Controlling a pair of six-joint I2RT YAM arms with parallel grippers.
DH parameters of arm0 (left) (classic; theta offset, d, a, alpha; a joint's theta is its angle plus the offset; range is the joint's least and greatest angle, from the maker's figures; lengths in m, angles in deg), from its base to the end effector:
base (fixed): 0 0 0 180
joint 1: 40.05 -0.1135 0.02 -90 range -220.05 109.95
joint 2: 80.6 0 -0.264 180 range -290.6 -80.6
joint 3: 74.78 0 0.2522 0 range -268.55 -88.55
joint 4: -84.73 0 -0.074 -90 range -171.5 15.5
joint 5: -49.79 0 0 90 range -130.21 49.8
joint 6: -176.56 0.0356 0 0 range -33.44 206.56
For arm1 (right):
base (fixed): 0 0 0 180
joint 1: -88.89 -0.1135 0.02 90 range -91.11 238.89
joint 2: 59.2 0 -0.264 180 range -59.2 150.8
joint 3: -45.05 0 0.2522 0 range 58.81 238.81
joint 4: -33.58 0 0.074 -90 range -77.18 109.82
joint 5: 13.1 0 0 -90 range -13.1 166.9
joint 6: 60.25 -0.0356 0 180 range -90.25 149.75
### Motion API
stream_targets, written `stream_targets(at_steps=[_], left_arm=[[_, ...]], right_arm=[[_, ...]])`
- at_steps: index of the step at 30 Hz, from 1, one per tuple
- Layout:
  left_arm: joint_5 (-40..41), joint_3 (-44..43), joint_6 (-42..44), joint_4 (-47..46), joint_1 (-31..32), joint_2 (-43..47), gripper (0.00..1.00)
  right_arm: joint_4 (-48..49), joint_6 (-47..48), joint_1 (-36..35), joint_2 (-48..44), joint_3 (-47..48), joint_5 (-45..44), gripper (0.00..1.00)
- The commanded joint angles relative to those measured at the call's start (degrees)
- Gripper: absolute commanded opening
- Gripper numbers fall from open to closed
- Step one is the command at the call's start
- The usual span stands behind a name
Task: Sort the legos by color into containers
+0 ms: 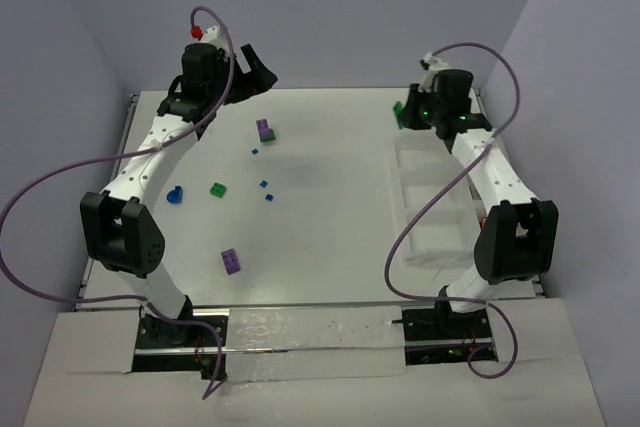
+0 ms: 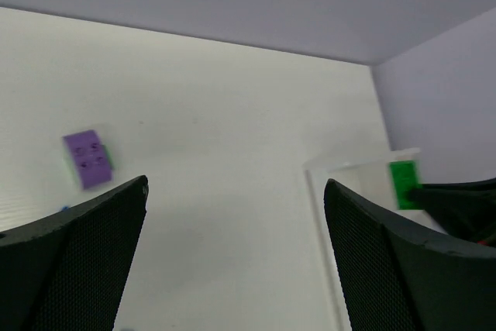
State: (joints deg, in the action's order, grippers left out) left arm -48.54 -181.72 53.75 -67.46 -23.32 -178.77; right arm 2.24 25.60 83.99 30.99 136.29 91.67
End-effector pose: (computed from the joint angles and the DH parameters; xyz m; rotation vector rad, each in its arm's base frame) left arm 0.3912 -0.1230 0.3776 -0.1737 1.9584 -0.7162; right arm 0.3645 0.0404 0.3274 -0.1696 2.0942 0.3656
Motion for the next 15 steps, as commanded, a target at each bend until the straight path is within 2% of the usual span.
stream_targets(at_steps=[1,5,9,15], left_arm=[[7.3,-0.2,6.5,6.9,-0.5,-2.1,0.99],[7.1,-1.2,6.9,7.1,-0.5,-4.7,0.99],[8.1,-5.9,5.8,10.0,-0.5,-9.6,0.99],[12.4,-8.5,4.0,11.1,-0.5,-15.1,0.99]], right_arm=[[-5.9,9.2,5.1,-2.7,-1.8,-4.5,0.00],[-6.2,12.2,9.1,-1.0,-2.7,-5.7,0.00],[-6.6,13.4,10.0,2.9,-1.9,-6.8,0.00],[-5.9,13.5,10.2,7.2,-0.3,-7.4,0.00]])
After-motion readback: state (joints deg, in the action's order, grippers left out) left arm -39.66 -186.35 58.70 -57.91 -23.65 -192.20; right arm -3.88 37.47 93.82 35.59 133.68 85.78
